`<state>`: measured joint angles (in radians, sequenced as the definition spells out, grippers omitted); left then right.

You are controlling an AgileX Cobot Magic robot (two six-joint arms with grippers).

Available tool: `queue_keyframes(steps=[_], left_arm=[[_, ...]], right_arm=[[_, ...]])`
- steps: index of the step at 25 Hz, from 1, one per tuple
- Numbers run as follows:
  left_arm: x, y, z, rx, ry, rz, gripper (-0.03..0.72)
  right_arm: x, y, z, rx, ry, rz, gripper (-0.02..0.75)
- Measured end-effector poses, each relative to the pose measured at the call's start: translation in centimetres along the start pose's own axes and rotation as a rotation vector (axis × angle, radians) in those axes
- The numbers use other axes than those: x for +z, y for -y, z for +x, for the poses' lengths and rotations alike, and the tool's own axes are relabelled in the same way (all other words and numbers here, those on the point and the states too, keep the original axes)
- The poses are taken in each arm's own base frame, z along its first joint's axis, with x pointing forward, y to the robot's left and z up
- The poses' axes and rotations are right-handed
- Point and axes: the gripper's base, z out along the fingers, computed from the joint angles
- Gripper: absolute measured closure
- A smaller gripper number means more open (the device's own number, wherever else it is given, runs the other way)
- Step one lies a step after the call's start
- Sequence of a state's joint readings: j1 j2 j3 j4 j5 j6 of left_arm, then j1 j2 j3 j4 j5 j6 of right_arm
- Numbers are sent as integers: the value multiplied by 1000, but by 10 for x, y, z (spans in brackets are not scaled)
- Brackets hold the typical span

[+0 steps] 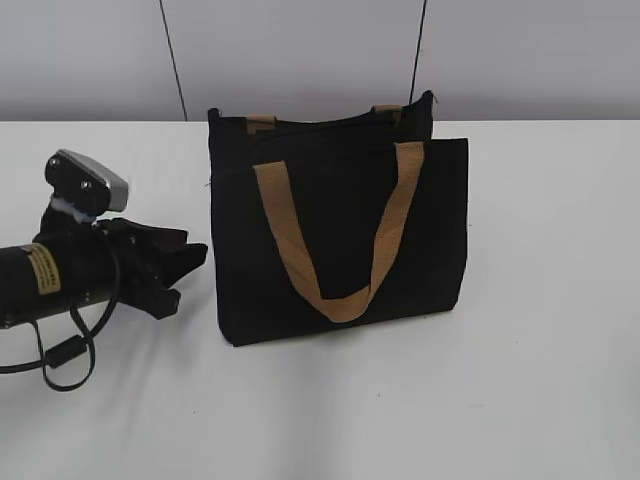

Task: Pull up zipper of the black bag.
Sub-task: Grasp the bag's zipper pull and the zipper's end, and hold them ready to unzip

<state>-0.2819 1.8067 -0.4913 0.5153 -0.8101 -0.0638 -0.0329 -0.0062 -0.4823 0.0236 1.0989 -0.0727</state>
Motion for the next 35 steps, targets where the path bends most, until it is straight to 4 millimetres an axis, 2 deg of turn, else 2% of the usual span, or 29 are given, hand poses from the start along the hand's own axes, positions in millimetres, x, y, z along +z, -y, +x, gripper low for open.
queue_keyframes(steps=[6, 11, 17, 28, 31, 35], left_arm=[[8, 4, 8, -16, 48, 42, 392], [19, 2, 9, -21, 80, 48, 267], [30, -2, 10, -19, 90, 55, 256], [45, -2, 6, 51, 114, 124, 305], [46, -2, 6, 51, 114, 127, 363], [46, -2, 6, 48, 117, 122, 496]], right_arm=[[0, 0, 0, 0, 0, 0, 383], [0, 0, 0, 0, 0, 0, 383], [0, 0, 0, 0, 0, 0, 383], [0, 0, 0, 0, 0, 0, 383], [0, 0, 0, 0, 0, 0, 383], [0, 0, 0, 0, 0, 0, 383]])
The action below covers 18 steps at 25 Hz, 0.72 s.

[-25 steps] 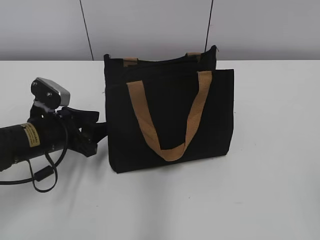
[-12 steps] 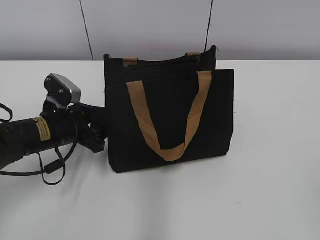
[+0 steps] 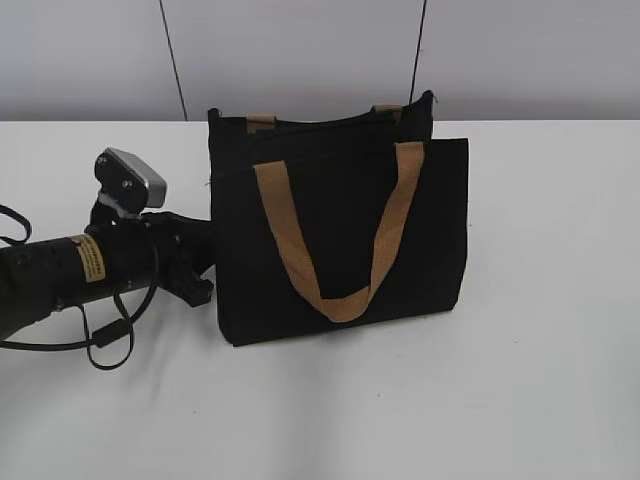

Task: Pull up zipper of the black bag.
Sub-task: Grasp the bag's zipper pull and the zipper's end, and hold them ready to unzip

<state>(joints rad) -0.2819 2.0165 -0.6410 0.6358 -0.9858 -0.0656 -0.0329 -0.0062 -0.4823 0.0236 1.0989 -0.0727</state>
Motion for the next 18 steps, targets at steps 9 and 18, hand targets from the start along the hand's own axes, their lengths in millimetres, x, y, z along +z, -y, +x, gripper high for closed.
queue_keyframes(steps=[9, 18], left_arm=[[-3, -3, -7, 14, -18, -19, 670], [-35, -11, -66, 128, 13, -117, 672]], right_arm=[[0, 0, 0, 0, 0, 0, 383], [0, 0, 0, 0, 0, 0, 383]])
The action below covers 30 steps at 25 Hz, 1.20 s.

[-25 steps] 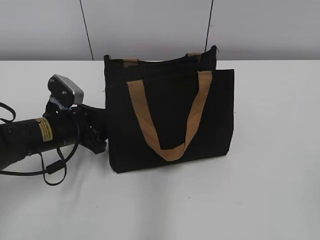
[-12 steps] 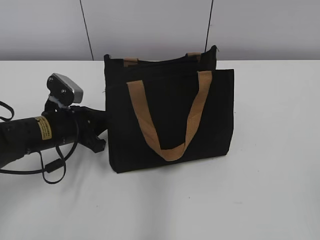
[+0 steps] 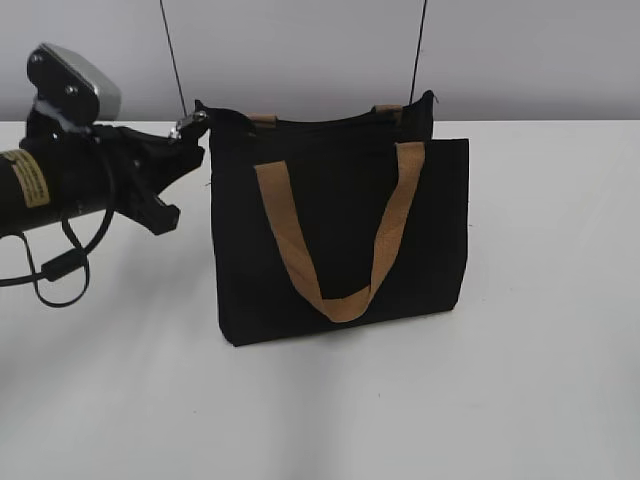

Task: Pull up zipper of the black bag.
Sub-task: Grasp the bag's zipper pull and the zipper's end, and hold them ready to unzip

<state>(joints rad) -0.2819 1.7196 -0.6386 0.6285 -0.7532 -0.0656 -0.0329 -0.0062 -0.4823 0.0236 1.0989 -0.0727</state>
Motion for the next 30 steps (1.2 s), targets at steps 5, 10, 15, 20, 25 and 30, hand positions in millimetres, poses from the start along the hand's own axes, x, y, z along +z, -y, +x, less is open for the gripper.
queue_keyframes(steps=[5, 10, 15, 20, 25, 30], left_arm=[[-20, -6, -34, 39, 89, -50, 673], [-34, -8, -53, 19, 151, -64, 673], [-39, -8, -61, 18, 177, -67, 673], [-41, -7, -65, 0, 211, -60, 673], [-42, -7, -68, -9, 246, -52, 673], [-42, -7, -69, -11, 253, -51, 673]], right_arm=[[0, 0, 0, 0, 0, 0, 383], [0, 0, 0, 0, 0, 0, 383], [0, -5, -1, 9, 5, -54, 383], [11, -16, -22, -129, -10, -197, 383], [47, -26, -52, -229, -37, -358, 383], [84, -42, -76, -269, 23, -517, 383]])
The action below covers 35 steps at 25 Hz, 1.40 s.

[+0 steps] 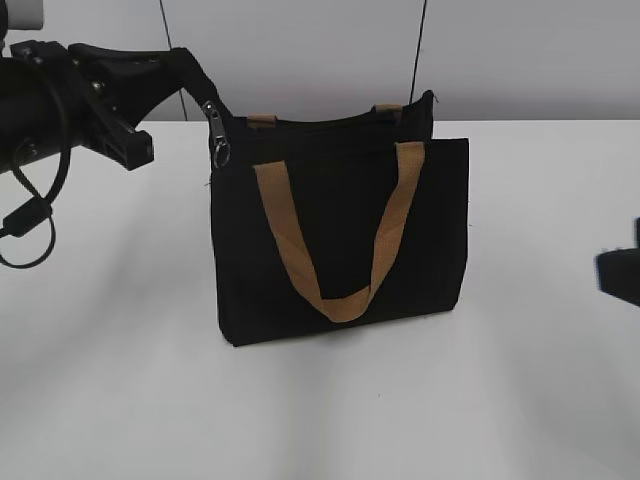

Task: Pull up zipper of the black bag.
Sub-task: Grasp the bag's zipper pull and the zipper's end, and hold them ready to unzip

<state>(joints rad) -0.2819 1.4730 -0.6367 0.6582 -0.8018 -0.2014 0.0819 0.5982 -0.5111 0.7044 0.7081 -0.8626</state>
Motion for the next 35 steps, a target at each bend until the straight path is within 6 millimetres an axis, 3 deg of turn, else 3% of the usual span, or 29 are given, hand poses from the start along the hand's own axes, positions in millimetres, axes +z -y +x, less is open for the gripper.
queue_keyframes(steps=[5, 9, 14, 19, 26, 35], left_arm=[[0, 0, -1, -4, 8, 1, 673], [0, 1, -4, -28, 41, 7, 673], [0, 1, -5, -46, 59, 9, 673], [0, 1, -6, -47, 64, 10, 673], [0, 1, -6, -48, 66, 11, 673], [0, 1, -6, -49, 66, 11, 673]], right_arm=[[59, 1, -15, -45, -73, -203, 383], [99, -5, -42, -109, -74, -320, 383], [150, -12, -76, -156, -78, -401, 383], [198, -19, -94, -171, -97, -449, 383], [245, -27, -103, -163, -111, -485, 383], [270, -41, -100, -150, -132, -523, 386]])
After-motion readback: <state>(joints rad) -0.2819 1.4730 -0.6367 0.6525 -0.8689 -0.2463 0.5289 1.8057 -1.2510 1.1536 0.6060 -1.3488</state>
